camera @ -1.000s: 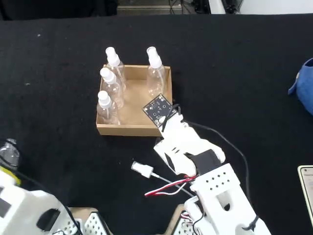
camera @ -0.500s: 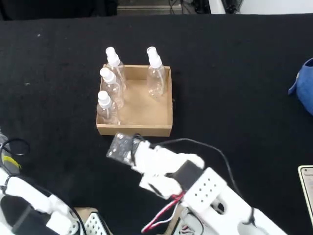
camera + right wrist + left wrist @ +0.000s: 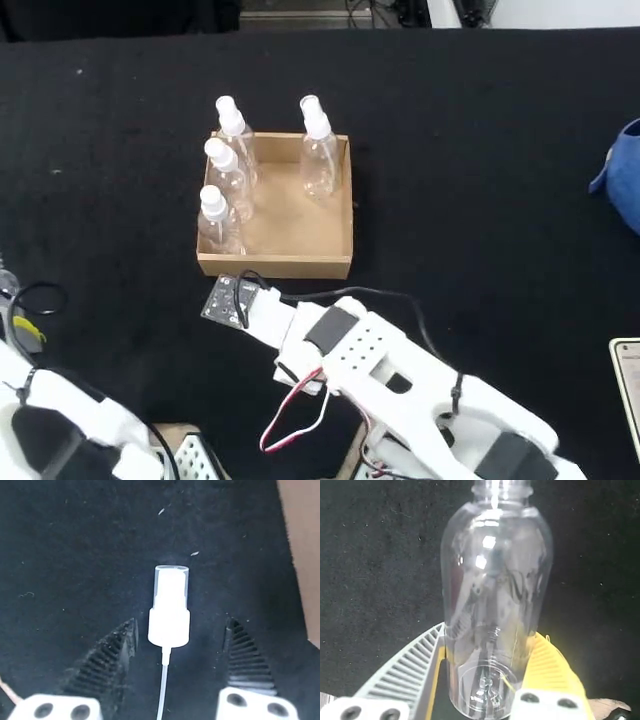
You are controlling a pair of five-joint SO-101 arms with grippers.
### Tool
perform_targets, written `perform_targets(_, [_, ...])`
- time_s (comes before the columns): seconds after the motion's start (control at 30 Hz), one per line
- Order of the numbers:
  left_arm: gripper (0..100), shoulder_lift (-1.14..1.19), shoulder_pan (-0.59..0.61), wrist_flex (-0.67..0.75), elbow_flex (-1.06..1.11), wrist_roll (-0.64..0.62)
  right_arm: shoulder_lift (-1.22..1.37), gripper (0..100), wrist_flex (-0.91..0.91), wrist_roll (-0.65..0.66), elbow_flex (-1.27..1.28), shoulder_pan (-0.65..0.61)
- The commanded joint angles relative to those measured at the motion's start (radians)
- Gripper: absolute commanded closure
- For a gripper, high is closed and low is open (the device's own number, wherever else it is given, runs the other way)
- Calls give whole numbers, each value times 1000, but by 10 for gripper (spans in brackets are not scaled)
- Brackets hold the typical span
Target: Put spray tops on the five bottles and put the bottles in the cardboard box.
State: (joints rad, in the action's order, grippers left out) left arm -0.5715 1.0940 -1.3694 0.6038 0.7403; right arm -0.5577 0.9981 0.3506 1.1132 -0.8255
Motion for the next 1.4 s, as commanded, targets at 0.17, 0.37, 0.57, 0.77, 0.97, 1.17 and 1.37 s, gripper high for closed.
perform_targets(0.17, [970, -130, -16, -103, -140, -5, 120, 756, -83, 5, -24, 14])
perform_targets(0.37, [970, -163, -16, -126, -162, -6, 214, 995, -94, -80, -67, 14])
perform_targets(0.57, [970, -166, -16, -129, -153, -6, 114, 989, -74, -98, -76, 18])
perform_targets(0.77, [970, -175, -24, -180, -162, -5, -170, 988, 127, -94, -85, 23])
perform_targets(0.97, [970, -338, -145, -176, -128, -38, -529, 988, 333, -91, -213, 29])
perform_targets(1.17, [970, -562, -308, -175, -124, -127, -682, 988, 359, -55, -423, 315])
perform_targets(1.37, [970, -671, -565, -54, -120, -321, -641, 988, 330, -229, -656, 618])
